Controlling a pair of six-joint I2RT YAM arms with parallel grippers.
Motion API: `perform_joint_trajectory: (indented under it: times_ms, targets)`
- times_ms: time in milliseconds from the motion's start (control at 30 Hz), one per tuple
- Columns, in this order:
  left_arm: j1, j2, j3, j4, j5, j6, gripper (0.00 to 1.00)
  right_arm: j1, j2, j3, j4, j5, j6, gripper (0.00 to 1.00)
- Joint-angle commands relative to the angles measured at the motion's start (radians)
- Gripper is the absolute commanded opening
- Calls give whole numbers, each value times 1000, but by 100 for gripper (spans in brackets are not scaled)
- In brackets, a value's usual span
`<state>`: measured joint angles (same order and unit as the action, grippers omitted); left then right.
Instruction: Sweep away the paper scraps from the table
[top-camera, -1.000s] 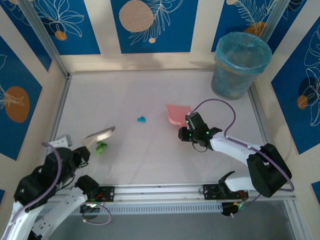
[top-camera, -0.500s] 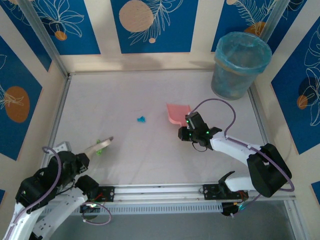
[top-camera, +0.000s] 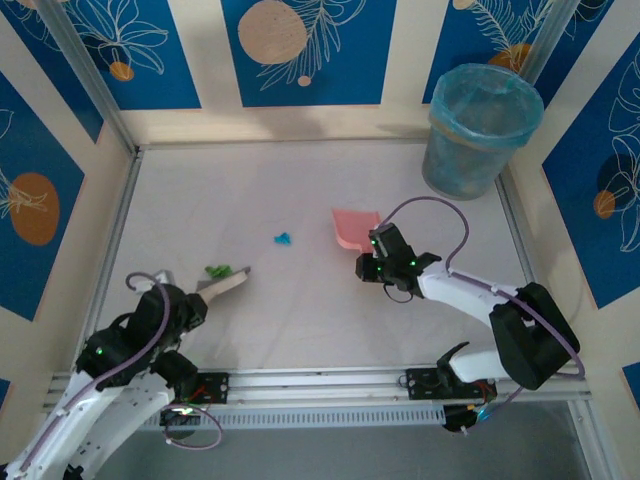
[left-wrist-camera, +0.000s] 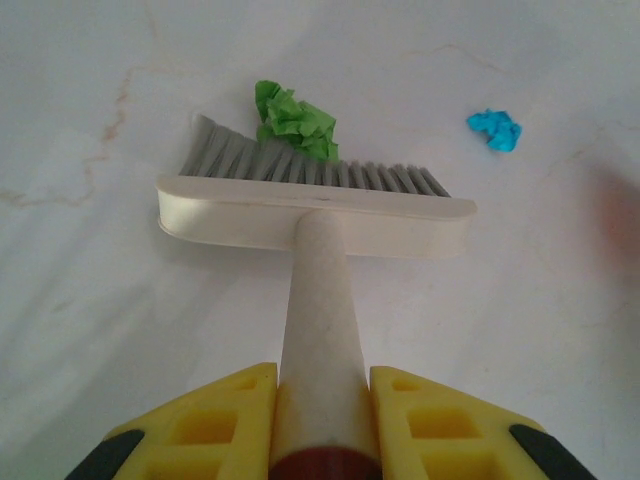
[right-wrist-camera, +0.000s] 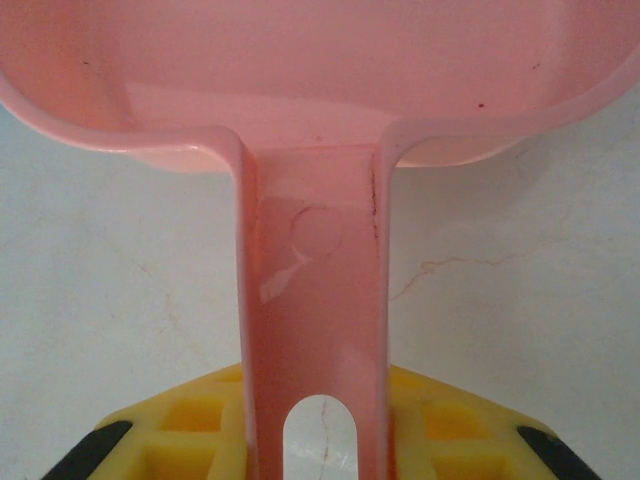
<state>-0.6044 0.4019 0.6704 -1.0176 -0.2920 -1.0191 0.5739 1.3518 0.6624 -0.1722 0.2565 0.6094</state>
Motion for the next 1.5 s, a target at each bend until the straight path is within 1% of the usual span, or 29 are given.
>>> perform_joint_trajectory:
  times_ms: [0,67,200,333,400,467,567,667,733,800,867,933,1000,1067,1133,1200,1300,1467]
  targets:
    - [-5,94,-11,224,-4,27,0,6,35,42,0,-31,-32,0]
    - [-5,168,-6,307,-16,48,0,20,70,68,-12,-43,-49,0]
    - [1,301,41,404,-69,101,0,70,153,131,-55,-34,-85,0]
    - [28,415,97,469,-122,158,0,137,221,201,-116,39,-119,0]
    - [60,451,111,497,-96,167,0,172,230,222,-141,100,-129,0]
    - [100,474,115,539,-38,169,0,198,222,224,-147,157,-138,0]
    - [141,497,134,572,50,176,0,222,176,208,-130,204,-147,0]
    - [158,504,180,563,78,199,0,254,107,171,-84,225,-170,0]
    - [168,503,213,553,94,217,0,288,50,130,-11,196,-220,0]
    - [178,503,241,541,107,223,1,337,1,86,84,140,-279,0]
    - [190,497,251,545,121,220,1,384,-11,72,127,99,-332,0]
    - [198,489,249,557,118,218,3,416,9,88,127,77,-361,0]
    - [206,486,238,571,104,212,7,427,54,116,107,0,-381,0]
    - [213,496,221,596,95,207,8,434,116,159,78,-94,-386,0]
    - [216,516,216,608,77,206,7,453,175,195,59,-137,-401,0]
    - [219,539,214,623,56,212,7,480,235,235,24,-140,-423,0]
    - [222,578,202,665,37,215,7,518,317,297,-34,-99,-445,0]
    - [232,681,235,681,30,241,6,527,406,366,-114,-31,-436,0]
